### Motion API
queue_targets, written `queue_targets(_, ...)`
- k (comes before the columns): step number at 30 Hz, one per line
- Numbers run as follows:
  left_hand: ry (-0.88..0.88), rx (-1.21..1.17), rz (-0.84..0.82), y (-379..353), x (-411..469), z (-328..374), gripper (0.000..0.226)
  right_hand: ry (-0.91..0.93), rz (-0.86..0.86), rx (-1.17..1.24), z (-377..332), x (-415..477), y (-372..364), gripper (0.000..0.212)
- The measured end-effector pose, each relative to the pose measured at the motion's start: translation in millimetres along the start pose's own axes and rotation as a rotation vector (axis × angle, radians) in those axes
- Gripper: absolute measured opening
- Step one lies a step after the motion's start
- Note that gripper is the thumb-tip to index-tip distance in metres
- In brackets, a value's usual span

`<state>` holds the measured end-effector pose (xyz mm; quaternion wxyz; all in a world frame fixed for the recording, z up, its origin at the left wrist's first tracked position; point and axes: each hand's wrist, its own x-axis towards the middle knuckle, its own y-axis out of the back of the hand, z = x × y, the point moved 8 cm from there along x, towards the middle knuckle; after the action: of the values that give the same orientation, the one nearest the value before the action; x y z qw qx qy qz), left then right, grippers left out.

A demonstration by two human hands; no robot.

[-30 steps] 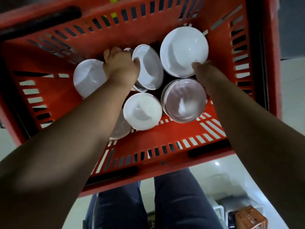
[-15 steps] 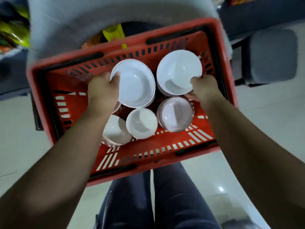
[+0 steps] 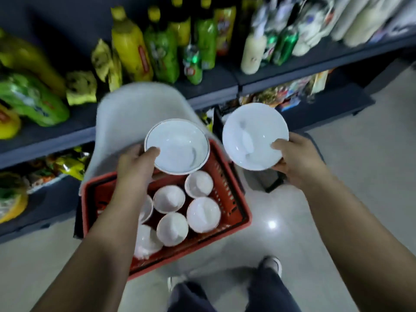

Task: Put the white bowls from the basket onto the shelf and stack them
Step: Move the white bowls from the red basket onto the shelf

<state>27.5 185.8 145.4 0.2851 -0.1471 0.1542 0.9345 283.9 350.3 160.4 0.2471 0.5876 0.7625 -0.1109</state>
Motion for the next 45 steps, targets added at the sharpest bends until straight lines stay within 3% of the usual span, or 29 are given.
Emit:
queue_targets(4, -0.111, -0.059, 0.039, -54, -35, 53, 0.009, 0.099, -0.101, -0.078, -54, 14, 67, 0.015)
queue_targets(8, -0.106, -0.211, 0.085, -111, -69, 84, 0.019, 0.136, -0.218, -0.126, -105, 28, 123, 0.013)
queue_targets(14, -0.084, -0.357, 0.174, -127, -96, 137, 0.019, 0.205, -0.415, -0.127, -179, 47, 137, 0.022)
queue_targets(18, -0.171, -0.387, 0.256, -109, -84, 189, 0.017, 0.285, -0.525, -0.12, -233, 64, 108, 0.03)
queue_targets(25, -0.246, -0.407, 0.298, -101, -15, 261, 0.013, 0.31, -0.657, -0.144, -317, 115, 37, 0.024)
queue_targets(35, -0.16, -0.409, 0.325, -134, 116, 325, 0.013, 0.246, -0.63, -0.098, -409, 214, -60, 0.021)
queue_targets(41, -0.131, -0.432, 0.386, -151, 178, 334, 0.023, 0.24, -0.626, -0.077, -441, 275, -120, 0.042)
queue_targets(45, -0.106, -0.513, 0.418, -160, 220, 349, 0.028, 0.204, -0.635, -0.053, -458, 308, -164, 0.044)
